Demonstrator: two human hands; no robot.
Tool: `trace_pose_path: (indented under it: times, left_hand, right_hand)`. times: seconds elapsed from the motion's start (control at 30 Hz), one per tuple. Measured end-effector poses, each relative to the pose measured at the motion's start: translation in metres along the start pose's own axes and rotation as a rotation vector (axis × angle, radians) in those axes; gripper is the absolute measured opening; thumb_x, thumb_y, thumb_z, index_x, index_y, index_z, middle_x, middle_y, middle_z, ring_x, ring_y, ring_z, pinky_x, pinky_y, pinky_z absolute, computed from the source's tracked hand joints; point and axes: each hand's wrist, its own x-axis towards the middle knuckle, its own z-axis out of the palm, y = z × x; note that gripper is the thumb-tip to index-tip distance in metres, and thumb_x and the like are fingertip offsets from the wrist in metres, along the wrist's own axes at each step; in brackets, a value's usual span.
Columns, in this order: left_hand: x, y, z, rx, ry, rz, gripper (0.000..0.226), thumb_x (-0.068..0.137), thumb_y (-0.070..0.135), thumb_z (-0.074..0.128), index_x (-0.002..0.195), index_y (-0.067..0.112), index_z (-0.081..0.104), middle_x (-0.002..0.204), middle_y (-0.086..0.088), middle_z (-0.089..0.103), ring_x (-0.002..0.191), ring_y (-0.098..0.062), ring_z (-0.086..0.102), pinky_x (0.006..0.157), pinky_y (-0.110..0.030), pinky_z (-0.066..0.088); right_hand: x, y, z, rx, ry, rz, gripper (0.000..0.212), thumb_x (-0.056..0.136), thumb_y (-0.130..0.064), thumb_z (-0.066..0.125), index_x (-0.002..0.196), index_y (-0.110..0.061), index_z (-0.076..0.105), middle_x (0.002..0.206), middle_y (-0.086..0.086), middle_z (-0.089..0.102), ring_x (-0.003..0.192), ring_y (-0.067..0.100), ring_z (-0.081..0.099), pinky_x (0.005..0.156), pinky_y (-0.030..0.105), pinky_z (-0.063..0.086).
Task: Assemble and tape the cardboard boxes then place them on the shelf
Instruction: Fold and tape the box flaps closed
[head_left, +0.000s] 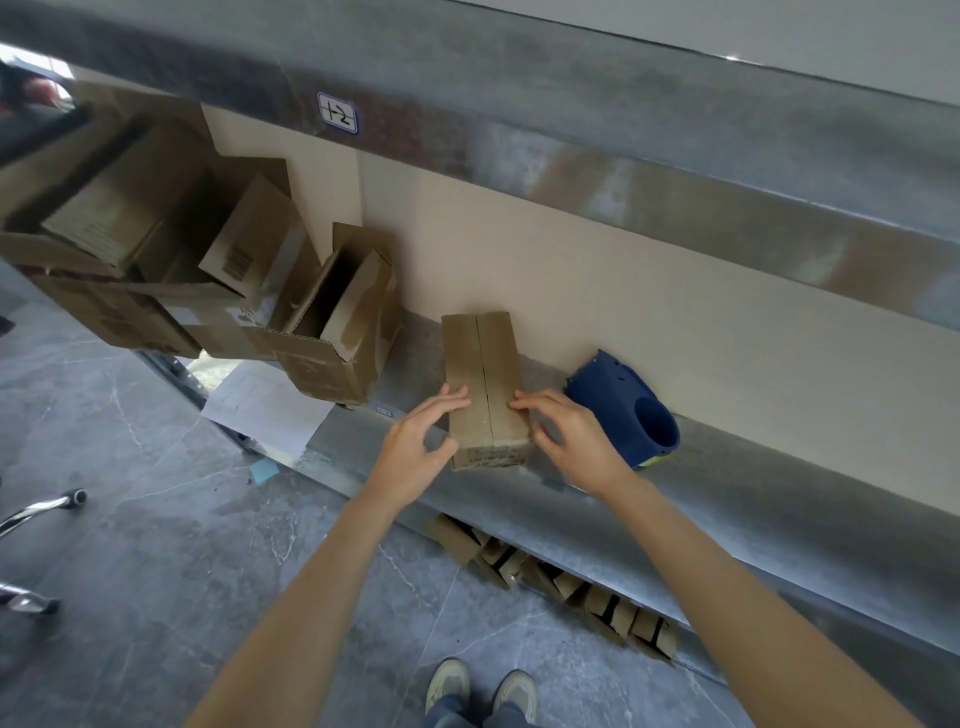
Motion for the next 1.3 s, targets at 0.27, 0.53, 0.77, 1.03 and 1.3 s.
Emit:
trace_pose_path:
  times: [0.27, 0.53, 0.77, 1.03, 1.3]
  left_hand:
    - [0.001, -0.003, 0.008, 0.001, 0.088, 0.04, 0.047, 0.087, -0.007, 0.057, 0.124, 0.021, 0.066, 0.138, 0.015, 0.058, 0.139, 0.003, 0.038, 0.113, -0.016, 0.029]
    - [0.001, 0.0, 0.016, 0.001, 0.2, 0.046, 0.035, 0.085, -0.004, 0.064, 0.115, 0.013, 0.071, 0.129, 0.008, 0.065, 0.133, 0.001, 0.046, 0.109, -0.016, 0.036]
    - [0.006, 0.002, 0.005, 0.01, 0.176, 0.025, 0.022, 0.09, 0.012, 0.067, 0.107, 0.025, 0.073, 0.123, 0.022, 0.066, 0.126, 0.008, 0.051, 0.106, -0.023, 0.042]
    - [0.006, 0.0, 0.013, 0.15, 0.276, 0.12, 0.023, 0.087, 0.006, 0.069, 0.105, 0.02, 0.074, 0.122, 0.014, 0.069, 0.123, 0.003, 0.056, 0.094, -0.019, 0.051]
    - [0.004, -0.001, 0.006, 0.268, 0.166, 0.182, 0.05, 0.081, 0.055, 0.07, 0.118, 0.021, 0.066, 0.132, 0.016, 0.061, 0.132, -0.002, 0.049, 0.098, -0.026, 0.048]
  right_hand:
    - [0.003, -0.004, 0.007, 0.067, 0.129, 0.032, 0.025, 0.092, 0.005, 0.06, 0.113, -0.003, 0.069, 0.111, 0.008, 0.066, 0.108, 0.012, 0.06, 0.095, 0.007, 0.039]
    - [0.01, -0.012, 0.022, 0.092, 0.28, 0.112, 0.014, 0.085, -0.009, 0.074, 0.098, -0.005, 0.07, 0.098, 0.002, 0.068, 0.094, 0.01, 0.062, 0.085, 0.02, 0.049]
    - [0.004, -0.009, 0.01, 0.086, 0.151, 0.071, 0.018, 0.095, -0.016, 0.064, 0.11, -0.008, 0.069, 0.106, 0.001, 0.065, 0.1, 0.01, 0.061, 0.089, 0.022, 0.048]
    - [0.003, -0.006, 0.013, 0.061, 0.163, 0.061, 0.023, 0.09, 0.007, 0.06, 0.109, -0.002, 0.069, 0.105, 0.007, 0.064, 0.098, 0.02, 0.064, 0.087, 0.018, 0.047]
    - [0.0, -0.004, 0.013, 0.123, 0.065, 0.103, 0.04, 0.089, -0.038, 0.067, 0.12, -0.012, 0.065, 0.114, -0.005, 0.059, 0.112, 0.003, 0.054, 0.095, 0.011, 0.04]
